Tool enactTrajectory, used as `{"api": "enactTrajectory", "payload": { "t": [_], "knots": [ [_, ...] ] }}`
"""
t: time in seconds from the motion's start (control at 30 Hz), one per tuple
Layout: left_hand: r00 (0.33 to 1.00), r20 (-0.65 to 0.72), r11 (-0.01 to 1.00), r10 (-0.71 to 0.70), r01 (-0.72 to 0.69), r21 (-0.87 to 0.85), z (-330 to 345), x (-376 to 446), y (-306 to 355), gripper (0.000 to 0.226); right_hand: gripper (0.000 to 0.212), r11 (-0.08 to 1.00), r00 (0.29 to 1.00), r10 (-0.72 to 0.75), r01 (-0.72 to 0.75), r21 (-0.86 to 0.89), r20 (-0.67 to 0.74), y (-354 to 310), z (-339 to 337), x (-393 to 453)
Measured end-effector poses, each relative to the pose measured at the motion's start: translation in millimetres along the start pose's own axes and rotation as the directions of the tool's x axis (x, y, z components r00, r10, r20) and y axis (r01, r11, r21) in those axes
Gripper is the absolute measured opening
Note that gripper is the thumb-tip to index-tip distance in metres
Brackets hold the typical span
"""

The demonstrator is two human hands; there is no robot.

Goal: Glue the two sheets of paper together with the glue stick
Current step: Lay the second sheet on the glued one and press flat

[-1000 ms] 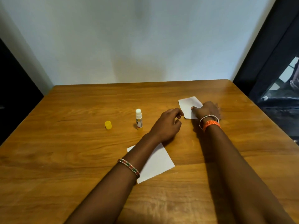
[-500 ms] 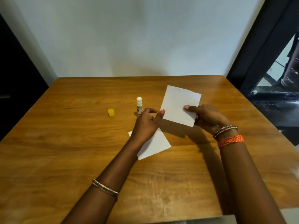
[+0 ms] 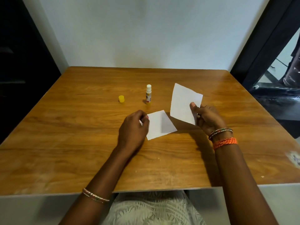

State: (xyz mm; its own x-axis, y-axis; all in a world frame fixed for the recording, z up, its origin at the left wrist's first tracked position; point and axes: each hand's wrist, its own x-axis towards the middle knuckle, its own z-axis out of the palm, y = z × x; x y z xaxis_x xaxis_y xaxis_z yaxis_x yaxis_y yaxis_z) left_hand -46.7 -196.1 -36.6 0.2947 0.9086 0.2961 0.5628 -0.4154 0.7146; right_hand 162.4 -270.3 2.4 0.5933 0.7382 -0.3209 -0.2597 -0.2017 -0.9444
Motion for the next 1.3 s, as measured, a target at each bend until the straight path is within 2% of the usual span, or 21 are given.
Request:
{"api": "enactTrajectory", "payload": {
  "t": [0.03,0.07,0.13,0.17,0.37,0.47,0.57,0.63,0.8,0.9,0.97,1.3],
  "knots": [
    [0.990,0.076,0.978,0.118,-0.129,0.162,4.9,-1.5,-5.2,0.020,0.016,1.000,1.000,0.009,-0.009,0.004,-0.004,2.0,1.6,-1.2],
    [0.960,0.193,0.935,0.201,-0.246,0.254,10.1,-2.2,-10.9,0.027,0.017,1.000,1.000,0.027,-0.027,-0.004,-0.007,4.0,4.1,-2.8],
    [0.893,0.371,0.871,0.256,-0.380,0.313,17.3,-3.9,-20.2,0.038,0.013,0.997,0.998,0.055,-0.055,-0.058,-0.016,7.9,10.0,-6.7],
    [0.880,0.401,0.860,0.254,-0.395,0.323,18.5,-4.7,-24.0,0.040,0.010,0.995,0.998,0.064,-0.066,-0.079,-0.022,9.6,12.7,-9.0],
    [0.861,0.421,0.874,0.286,-0.414,0.253,6.7,-19.6,-35.8,0.043,0.008,0.996,0.999,0.041,-0.041,-0.079,0.001,20.9,19.7,-22.9],
    [0.864,0.381,0.893,0.329,-0.416,0.173,1.8,-32.2,-37.5,0.049,0.002,0.996,1.000,0.006,-0.004,-0.084,0.024,33.8,23.8,-27.6],
    [0.936,0.253,0.968,0.246,-0.251,-0.013,-7.6,-29.8,-36.9,0.047,0.013,0.992,1.000,-0.014,0.016,-0.124,0.017,41.9,27.8,-31.9],
    [0.967,0.173,0.981,0.189,-0.179,-0.070,-16.1,-24.5,-44.3,0.043,0.018,0.985,0.999,-0.014,0.020,-0.170,0.039,44.1,30.2,-34.8],
    [0.989,0.088,0.993,0.118,-0.120,0.013,-25.1,-20.5,-59.3,0.028,0.021,0.917,0.997,-0.011,0.040,-0.398,0.076,39.1,35.8,-35.4],
    [0.977,0.149,0.969,0.153,-0.178,0.171,-19.0,-21.9,-59.7,0.027,0.020,0.889,0.994,-0.017,0.063,-0.453,0.104,35.1,37.3,-32.3],
    [0.968,0.178,0.946,0.174,-0.215,0.242,-16.5,-22.0,-61.1,0.028,0.021,0.879,0.993,-0.019,0.072,-0.472,0.116,35.2,39.5,-30.4],
    [0.960,0.223,0.918,0.168,-0.235,0.321,-18.1,-22.5,-60.7,0.040,0.019,0.893,0.996,-0.054,0.081,-0.444,0.075,43.7,49.4,-32.1]
  ]
}}
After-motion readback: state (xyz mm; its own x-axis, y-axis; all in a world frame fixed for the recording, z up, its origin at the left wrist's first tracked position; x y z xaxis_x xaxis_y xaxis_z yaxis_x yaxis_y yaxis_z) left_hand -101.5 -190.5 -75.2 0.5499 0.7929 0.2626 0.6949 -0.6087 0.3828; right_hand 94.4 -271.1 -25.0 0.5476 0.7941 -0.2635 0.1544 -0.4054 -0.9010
